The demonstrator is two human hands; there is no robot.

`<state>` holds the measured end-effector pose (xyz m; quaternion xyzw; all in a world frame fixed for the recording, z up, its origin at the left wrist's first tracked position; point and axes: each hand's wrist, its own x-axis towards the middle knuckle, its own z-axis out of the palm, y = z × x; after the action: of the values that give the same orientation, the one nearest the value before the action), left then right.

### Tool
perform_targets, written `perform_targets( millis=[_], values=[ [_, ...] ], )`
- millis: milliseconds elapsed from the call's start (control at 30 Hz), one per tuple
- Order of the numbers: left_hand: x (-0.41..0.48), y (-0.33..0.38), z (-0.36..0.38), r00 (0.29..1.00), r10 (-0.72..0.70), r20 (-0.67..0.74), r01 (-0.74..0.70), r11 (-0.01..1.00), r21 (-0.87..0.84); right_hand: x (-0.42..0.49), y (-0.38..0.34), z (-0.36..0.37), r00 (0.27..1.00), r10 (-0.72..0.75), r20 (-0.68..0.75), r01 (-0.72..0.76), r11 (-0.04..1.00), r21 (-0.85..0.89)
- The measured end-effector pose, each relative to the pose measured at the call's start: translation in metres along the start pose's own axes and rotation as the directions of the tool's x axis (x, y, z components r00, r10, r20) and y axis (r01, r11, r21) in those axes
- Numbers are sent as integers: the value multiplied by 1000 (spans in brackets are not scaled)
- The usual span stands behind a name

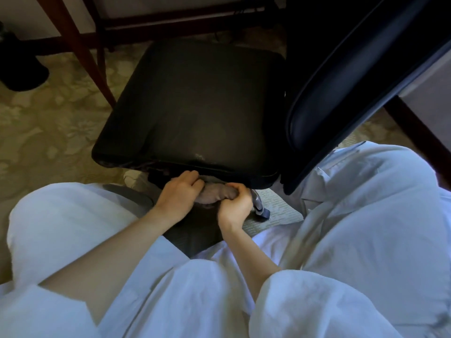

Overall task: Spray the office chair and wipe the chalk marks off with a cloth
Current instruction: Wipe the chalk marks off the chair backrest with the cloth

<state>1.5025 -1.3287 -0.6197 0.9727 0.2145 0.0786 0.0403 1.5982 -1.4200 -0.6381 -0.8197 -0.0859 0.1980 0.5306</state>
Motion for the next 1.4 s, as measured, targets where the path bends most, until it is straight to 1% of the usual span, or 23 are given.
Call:
perform_targets(
  millis=[67, 100, 167, 233, 267, 333, 433, 567, 733, 833, 900, 1000, 1100, 1167, 1267, 1400],
  values=[
    [14, 23, 10, 998, 53, -20, -53, 999, -6, 13, 9, -20, 997, 31, -64, -31, 999, 10],
    [21, 36, 13, 997, 76, -30, -76, 997, -23, 19, 11, -31, 991, 56, -121, -52, 998, 34],
    [38, 65, 21, 992, 103, -72, -109, 991, -79, 32, 13, -53, 963, 104, -248, -85, 993, 85],
    [51, 91, 29, 987, 116, -113, -129, 985, -112, 45, 13, -70, 925, 117, -362, -94, 992, 80],
    [56, 99, 33, 984, 121, -132, -137, 984, -118, 51, 13, -76, 912, 113, -394, -95, 993, 66],
    [59, 105, 36, 977, 126, -171, -146, 983, -113, 52, 9, -78, 905, 115, -410, -107, 993, 44],
    [51, 90, 32, 970, 136, -202, -152, 986, -67, 39, 5, -70, 932, 132, -337, -126, 991, 41],
    [28, 50, 26, 973, 125, -196, -130, 991, -13, 12, 6, -38, 980, 99, -174, -100, 995, 2],
    [-6, -16, 3, 997, 33, -64, -30, 998, 57, -19, -6, 26, 995, 95, -25, -95, 995, -5],
    [-25, -64, -16, 1000, -7, -18, 10, 990, 144, -39, -24, 64, 993, 90, 74, -87, 995, -42],
    [-36, -92, -27, 997, -73, 23, 68, 982, 174, -52, -37, 87, 986, 106, 128, -96, 992, -85],
    [-45, -115, -36, 988, -151, 38, 143, 978, 154, -67, -51, 113, 977, 159, 140, -151, 986, -68],
    [-46, -116, -34, 986, -167, -22, 169, 979, 118, -68, -48, 116, 980, 156, 126, -150, 987, -51],
    [-43, -108, -26, 988, -140, -69, 145, 986, 86, -60, -37, 104, 990, 93, 105, -86, 994, -70],
    [-32, -86, -15, 992, -57, -110, 63, 997, 43, -44, -24, 72, 998, -47, 43, 50, 996, -73],
    [-14, -57, -5, 987, 19, -158, -20, 1000, -6, -26, -18, 27, 969, -242, 40, 245, 957, -156]
  ],
)
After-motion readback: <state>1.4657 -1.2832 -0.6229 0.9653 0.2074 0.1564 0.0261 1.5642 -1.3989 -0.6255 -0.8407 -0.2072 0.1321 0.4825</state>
